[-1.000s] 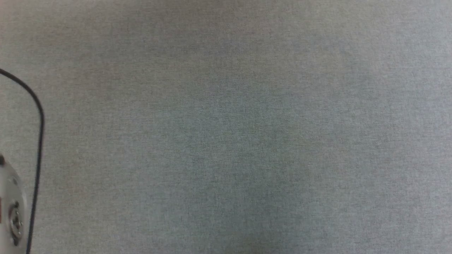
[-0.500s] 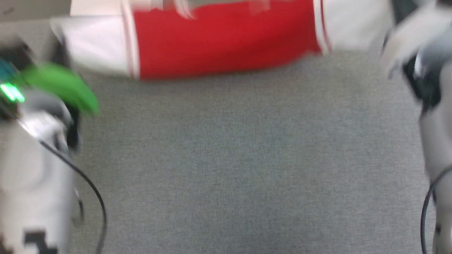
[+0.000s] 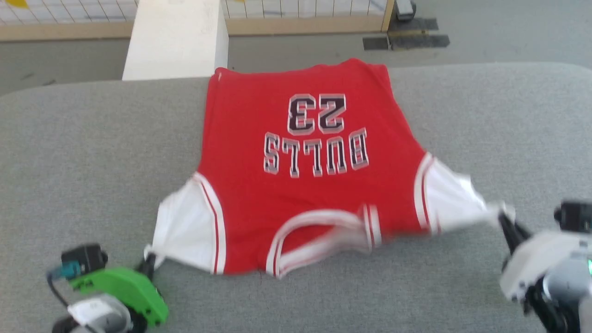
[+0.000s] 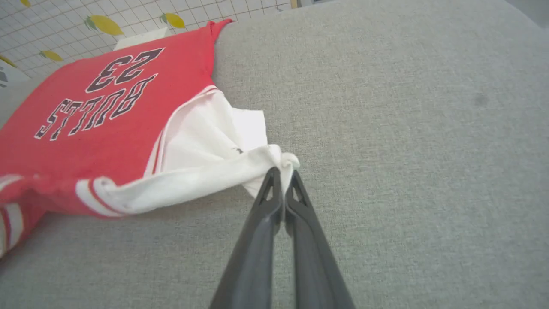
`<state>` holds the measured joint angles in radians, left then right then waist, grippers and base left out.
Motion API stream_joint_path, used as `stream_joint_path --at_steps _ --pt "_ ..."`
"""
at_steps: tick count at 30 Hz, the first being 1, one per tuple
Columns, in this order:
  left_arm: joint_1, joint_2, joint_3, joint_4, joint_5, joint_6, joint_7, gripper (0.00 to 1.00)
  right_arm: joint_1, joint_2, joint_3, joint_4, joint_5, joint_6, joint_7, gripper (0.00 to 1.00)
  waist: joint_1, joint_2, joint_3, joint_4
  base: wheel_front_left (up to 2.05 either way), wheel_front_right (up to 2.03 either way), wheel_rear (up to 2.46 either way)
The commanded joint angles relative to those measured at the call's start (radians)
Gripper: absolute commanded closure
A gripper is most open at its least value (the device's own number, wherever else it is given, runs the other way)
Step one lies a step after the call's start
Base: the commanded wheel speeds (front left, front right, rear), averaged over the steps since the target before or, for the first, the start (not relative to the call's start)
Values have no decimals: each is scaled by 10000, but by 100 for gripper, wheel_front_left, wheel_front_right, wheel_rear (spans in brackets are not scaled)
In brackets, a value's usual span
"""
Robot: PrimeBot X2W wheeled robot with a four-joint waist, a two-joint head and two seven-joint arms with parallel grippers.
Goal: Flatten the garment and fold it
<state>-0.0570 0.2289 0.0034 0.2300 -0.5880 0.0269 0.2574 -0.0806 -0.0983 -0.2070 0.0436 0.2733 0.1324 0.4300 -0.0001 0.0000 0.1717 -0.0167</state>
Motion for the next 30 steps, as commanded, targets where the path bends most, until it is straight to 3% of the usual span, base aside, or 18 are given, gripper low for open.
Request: stream_joint_path --at_steps 1,5,6,11,15,18,19,20,21,22,30 --pt "462 -60 85 -194 -72 195 115 100 360 131 -229 -238 -84 -17 260 100 1 0 -190 34 0 0 0" --pt "1398 -286 186 -829 -291 523 368 100 1306 417 -756 -484 -232 -17 1164 100 1 0 -360 119 0 0 0" --pt "2109 -451 288 -1253 -451 854 607 100 2006 472 -1108 -199 -167 -17 2131 100 1 0 -476 193 0 0 0" --pt "2744 -513 328 -1467 -530 1297 1096 100 2751 477 -1156 341 261 -17 3436 100 1 0 -600 297 0 0 0" --pt "3137 -513 311 -1543 -472 1623 1388 100 2937 478 -1127 479 304 -17 3621 100 1 0 -686 309 0 0 0" --pt "3251 -599 265 -1659 -572 1616 1456 100 2885 479 -1078 633 321 -17 3304 100 1 0 -729 318 0 0 0" --pt "3264 -645 246 -1713 -626 1588 1457 100 2849 479 -1045 655 327 -17 3108 86 1 0 -749 328 0 0 0" --pt "3263 -662 241 -1757 -664 1552 1443 100 2812 479 -1017 645 323 -17 2932 58 1 0 -765 338 0 0 0" --pt "3255 -684 236 -1812 -708 1507 1418 100 2772 479 -988 627 341 -17 2728 21 1 0 -788 351 0 0 0" --pt "3246 -702 219 -1856 -728 1476 1397 100 2738 479 -960 601 366 -17 2585 0 1 0 -805 361 0 0 0" --pt "3120 -678 43 -2103 -647 1358 1276 100 1990 480 -633 -250 162 -17 312 0 1 0 -766 518 0 0 0"
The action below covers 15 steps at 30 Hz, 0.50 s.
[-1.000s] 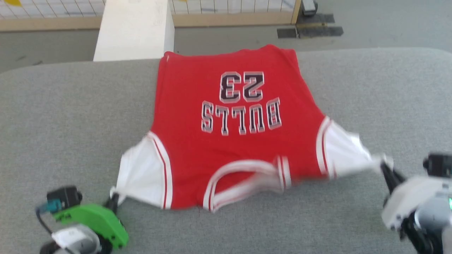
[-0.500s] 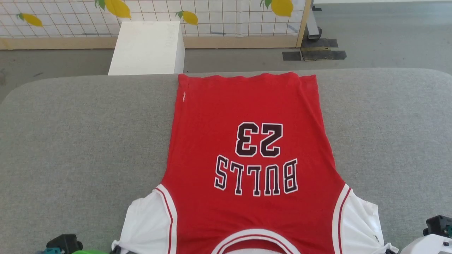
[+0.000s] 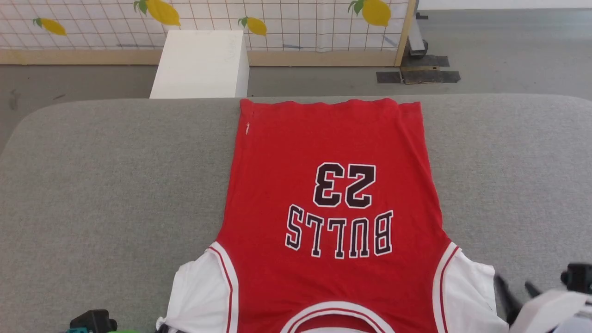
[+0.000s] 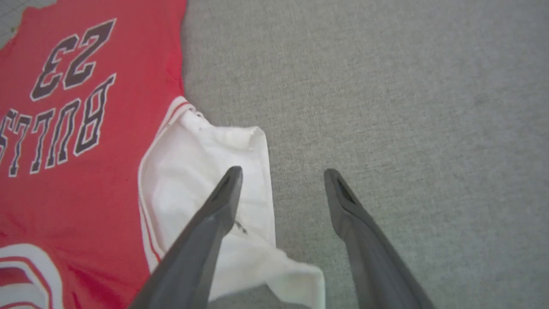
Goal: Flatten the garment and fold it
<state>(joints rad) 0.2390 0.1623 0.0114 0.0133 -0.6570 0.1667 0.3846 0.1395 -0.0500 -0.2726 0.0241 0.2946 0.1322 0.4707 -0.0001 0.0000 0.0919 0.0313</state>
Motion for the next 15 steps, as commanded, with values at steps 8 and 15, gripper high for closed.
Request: stream_joint_path --at_steps 8,15 --pt "-178 -70 -328 -136 138 -137 -51 100 -2688 -102 237 409 -825 -15 -2786 0 1 0 531 509 0 0 0" --pt "-708 -238 -590 -323 153 -294 -236 100 -5791 -797 235 2383 -1466 -15 -3362 0 1 0 1543 1195 0 0 0"
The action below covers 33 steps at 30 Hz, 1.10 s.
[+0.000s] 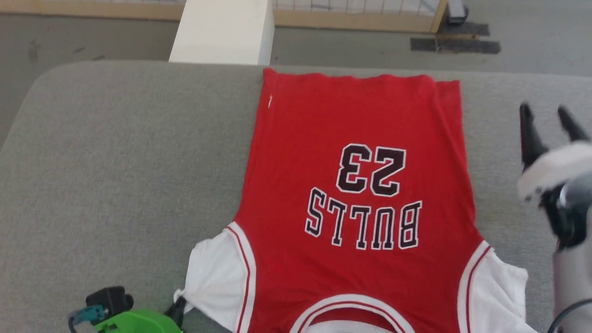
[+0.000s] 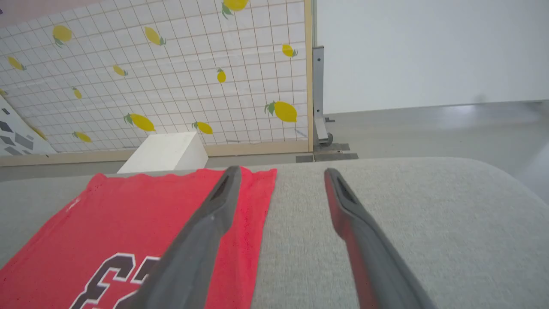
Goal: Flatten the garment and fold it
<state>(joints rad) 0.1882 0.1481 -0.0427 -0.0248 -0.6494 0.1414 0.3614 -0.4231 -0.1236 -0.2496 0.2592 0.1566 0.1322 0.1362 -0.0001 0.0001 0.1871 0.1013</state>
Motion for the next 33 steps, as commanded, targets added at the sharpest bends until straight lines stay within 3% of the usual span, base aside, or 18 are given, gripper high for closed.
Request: stream_joint_path --at_steps 1,8,15,22,28,29,30,33 --pt "-314 -132 -105 42 77 -82 -43 100 -649 -243 -10 389 -225 -15 56 0 1 -1 798 649 0 0 0" --pt "-946 -382 -377 228 14 -346 -462 100 -3096 -1114 -34 2286 -1098 -15 799 0 1 -1 1947 1533 0 0 0" --pt "-1611 -636 -845 761 -78 -714 -893 100 -4587 -1922 -459 3472 -1569 -15 2274 0 1 -1 2949 2494 0 0 0" --pt "-1943 -768 -1116 1088 -214 -949 -1305 100 -5588 -2153 -932 3855 -1839 -15 4861 0 1 -1 3651 2855 0 0 0" --pt "-2072 -810 -1269 1297 -271 -1027 -1465 100 -5907 -1951 -1405 3350 -2427 -15 6762 0 1 -1 3942 2897 0 0 0" --pt "-2086 -816 -1291 1326 -284 -1035 -1486 100 -5891 -1898 -1534 3227 -2523 -15 7041 6 1 -1 3964 2887 0 0 0" --pt "-2098 -821 -1308 1356 -297 -1038 -1507 100 -5845 -1852 -1639 3095 -2627 -15 7268 49 1 -1 3968 2871 0 0 0" --pt "-2131 -829 -1337 1441 -317 -1033 -1546 100 -5639 -1664 -2069 2663 -2784 -15 7414 91 1 -1 3890 2810 0 0 0"
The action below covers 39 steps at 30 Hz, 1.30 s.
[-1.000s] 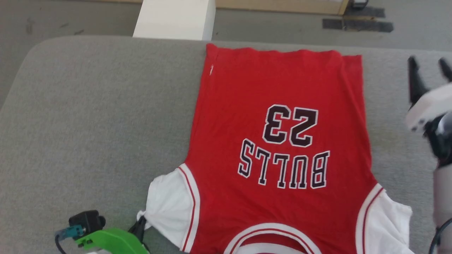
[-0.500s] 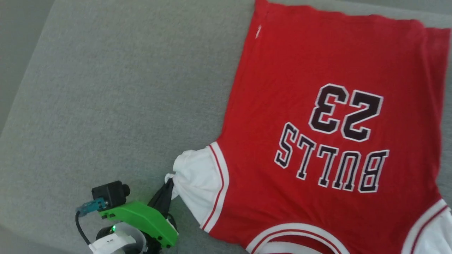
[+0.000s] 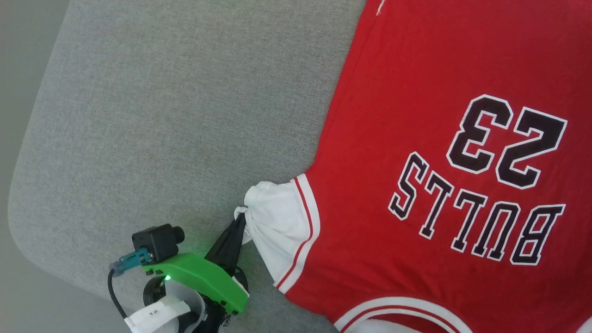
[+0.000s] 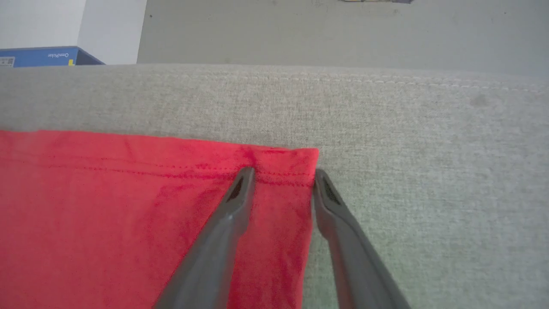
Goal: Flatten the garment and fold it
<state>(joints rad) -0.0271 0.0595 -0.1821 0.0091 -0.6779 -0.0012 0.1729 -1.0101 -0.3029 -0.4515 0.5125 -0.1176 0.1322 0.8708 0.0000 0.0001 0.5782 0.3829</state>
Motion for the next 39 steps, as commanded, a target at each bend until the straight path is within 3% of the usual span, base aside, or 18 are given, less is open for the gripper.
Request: stream_joint_path --at_steps 1,5,13,19,26,39 --pt "16 57 52 1133 -35 395 330 100 353 227 -209 -68 -54 -15 -130 100 0 -1 -84 -34 0 0 0" --pt "74 125 96 1226 -45 423 300 100 952 1007 -938 -797 564 -15 -1869 100 0 -1 -506 -207 0 0 0" --pt "607 470 356 1115 -46 705 385 100 3765 1134 -10 -1520 1879 -15 -7109 100 0 -1 -2114 -941 0 0 0" --pt "1269 803 500 726 -49 984 708 100 5908 1637 -99 -1911 1831 -15 -8706 100 0 -1 -3373 -1604 0 0 0" --pt "1918 1092 618 164 -75 1271 1074 100 8072 2278 -610 -2895 1612 -15 -8161 100 0 -1 -4233 -2261 0 0 0" --pt "2503 1341 710 -481 -87 1629 1416 100 10552 2523 -1191 -3429 2632 -15 -2511 100 0 -1 -4655 -2880 0 0 0"
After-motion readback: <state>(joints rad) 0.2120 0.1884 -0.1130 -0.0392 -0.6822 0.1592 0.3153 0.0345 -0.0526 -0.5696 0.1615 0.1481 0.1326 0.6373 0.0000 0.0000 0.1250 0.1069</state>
